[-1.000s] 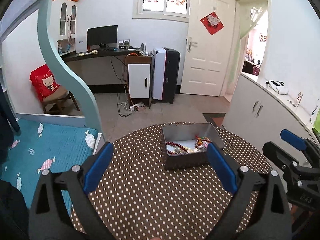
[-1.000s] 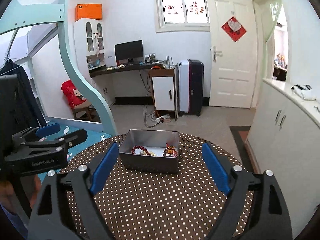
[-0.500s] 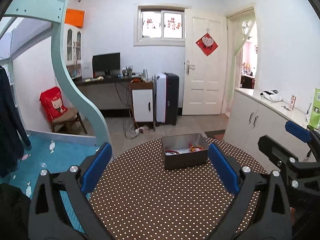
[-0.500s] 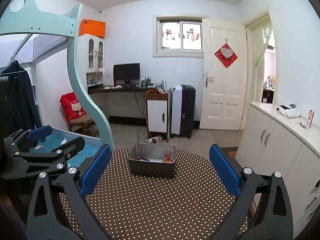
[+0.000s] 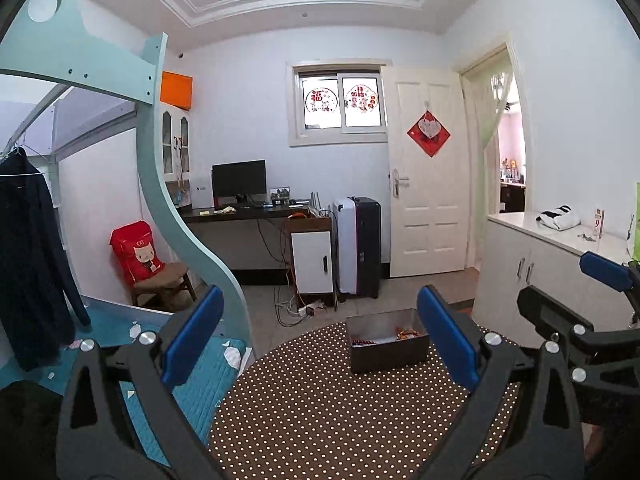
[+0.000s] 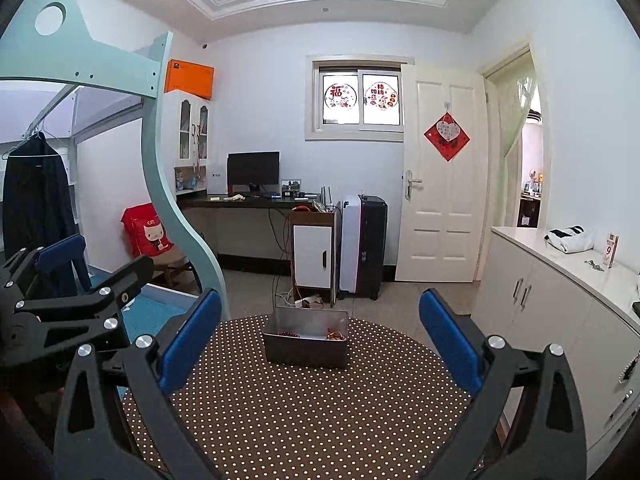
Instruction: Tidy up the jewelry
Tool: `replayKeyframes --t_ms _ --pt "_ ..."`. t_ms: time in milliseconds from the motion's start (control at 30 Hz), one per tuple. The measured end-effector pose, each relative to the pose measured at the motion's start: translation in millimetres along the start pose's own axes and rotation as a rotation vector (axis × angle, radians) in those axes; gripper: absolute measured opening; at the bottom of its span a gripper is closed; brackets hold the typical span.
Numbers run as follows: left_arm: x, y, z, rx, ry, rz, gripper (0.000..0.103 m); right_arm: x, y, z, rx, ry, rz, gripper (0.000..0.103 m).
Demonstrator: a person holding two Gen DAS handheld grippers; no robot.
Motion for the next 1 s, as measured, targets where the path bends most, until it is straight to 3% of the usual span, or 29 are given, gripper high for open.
replayKeyframes --t_ms 1000 --pt "2.8 6.3 -0.1 0.001 -0.011 0.01 0.098 -3.8 0.2 -1.8 -0.006 -0.003 -0.015 0.096"
Point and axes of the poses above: each gripper's, at about its wrist camera, not at the fingertips, and x roughly the way its jaws point, y to its left, z to its top, the point moved 4 cm from there along x, roughly the way its jaws point, and after that the axes turned 14 degrees about y, right-handed, at the moved point
